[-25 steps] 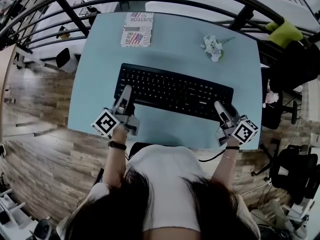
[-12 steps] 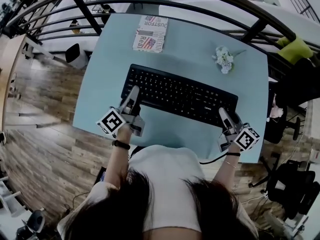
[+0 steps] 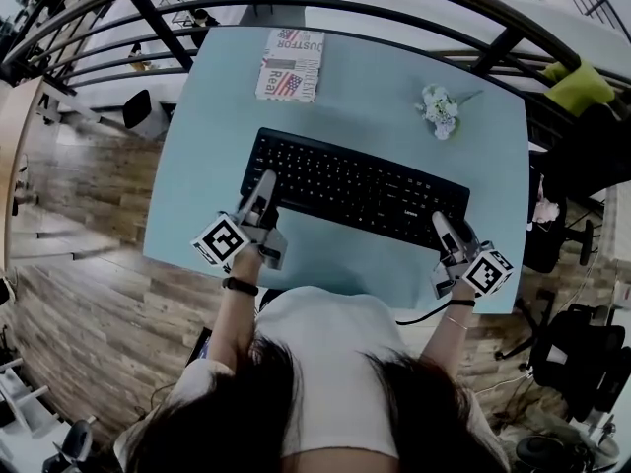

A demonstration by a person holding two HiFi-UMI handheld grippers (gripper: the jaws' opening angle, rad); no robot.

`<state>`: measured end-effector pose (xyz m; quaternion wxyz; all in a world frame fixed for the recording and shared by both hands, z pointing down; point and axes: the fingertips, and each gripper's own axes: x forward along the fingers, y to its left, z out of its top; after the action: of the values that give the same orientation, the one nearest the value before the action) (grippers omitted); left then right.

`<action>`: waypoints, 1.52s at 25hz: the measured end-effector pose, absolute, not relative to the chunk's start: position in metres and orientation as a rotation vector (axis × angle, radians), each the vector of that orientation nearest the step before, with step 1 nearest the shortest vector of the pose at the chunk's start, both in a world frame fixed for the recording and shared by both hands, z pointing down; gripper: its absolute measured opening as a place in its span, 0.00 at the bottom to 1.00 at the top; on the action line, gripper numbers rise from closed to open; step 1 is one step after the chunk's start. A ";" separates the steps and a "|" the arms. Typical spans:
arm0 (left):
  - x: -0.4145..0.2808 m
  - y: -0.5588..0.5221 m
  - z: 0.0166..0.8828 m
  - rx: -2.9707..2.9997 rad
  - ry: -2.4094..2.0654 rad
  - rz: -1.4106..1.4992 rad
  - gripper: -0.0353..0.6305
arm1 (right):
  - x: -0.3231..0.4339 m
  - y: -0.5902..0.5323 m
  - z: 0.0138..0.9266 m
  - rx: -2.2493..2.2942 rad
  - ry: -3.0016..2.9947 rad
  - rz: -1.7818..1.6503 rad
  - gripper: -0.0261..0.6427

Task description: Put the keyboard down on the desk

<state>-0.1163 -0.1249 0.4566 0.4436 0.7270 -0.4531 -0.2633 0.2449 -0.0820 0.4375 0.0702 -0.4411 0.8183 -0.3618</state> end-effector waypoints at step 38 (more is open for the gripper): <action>-0.123 -0.124 0.614 1.488 -1.204 -0.286 0.29 | 0.239 -0.091 0.603 -1.391 2.277 -1.630 0.41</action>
<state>-0.1232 -0.1240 0.6138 0.5672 0.6333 -0.5122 -0.1219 0.2394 -0.0907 0.6033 0.0077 -0.4449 0.7282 -0.5212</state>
